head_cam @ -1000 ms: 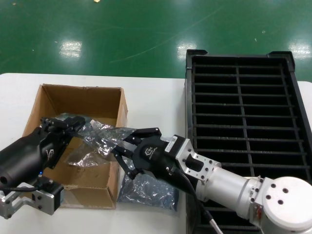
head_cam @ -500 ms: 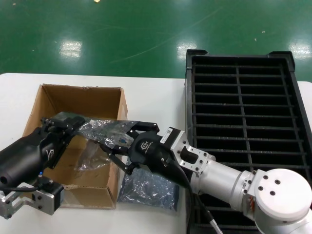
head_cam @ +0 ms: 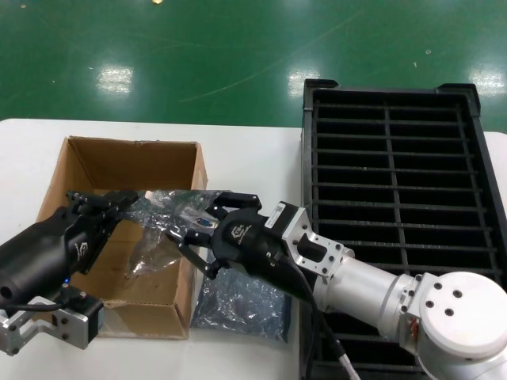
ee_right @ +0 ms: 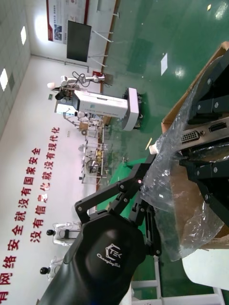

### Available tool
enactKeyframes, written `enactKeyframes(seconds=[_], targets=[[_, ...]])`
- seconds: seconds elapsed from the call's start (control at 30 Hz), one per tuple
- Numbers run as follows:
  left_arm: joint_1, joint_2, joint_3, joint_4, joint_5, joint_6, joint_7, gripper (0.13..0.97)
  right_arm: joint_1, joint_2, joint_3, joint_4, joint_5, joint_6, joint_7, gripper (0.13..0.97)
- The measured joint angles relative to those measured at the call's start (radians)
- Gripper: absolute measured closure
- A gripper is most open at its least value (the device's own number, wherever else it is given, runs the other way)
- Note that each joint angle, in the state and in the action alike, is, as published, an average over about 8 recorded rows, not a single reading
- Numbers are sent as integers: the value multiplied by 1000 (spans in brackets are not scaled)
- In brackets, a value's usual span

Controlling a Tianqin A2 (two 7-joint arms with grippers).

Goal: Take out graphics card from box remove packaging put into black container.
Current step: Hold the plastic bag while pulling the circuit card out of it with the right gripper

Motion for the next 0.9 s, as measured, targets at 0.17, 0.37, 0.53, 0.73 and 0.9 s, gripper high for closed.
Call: enactKeyframes(seconds=[0.17,0.37,0.53,0.73,0.9], targets=[[0,0,0,0,0,0,0,958,5,-4,2,-6,1,1,0,787],[0,0,0,0,0,0,0,958,9,-7,2,-11,2,3,-3,849],[0,0,0,0,0,0,0,958,7,-4,4,-5,2,4,-6,889],[0,0,0,0,0,0,0,958,-9,14,10,31,6,2,-7,904],[0,0,0,0,0,0,0,958,-41,47,21,91,18,-6,-6,906]])
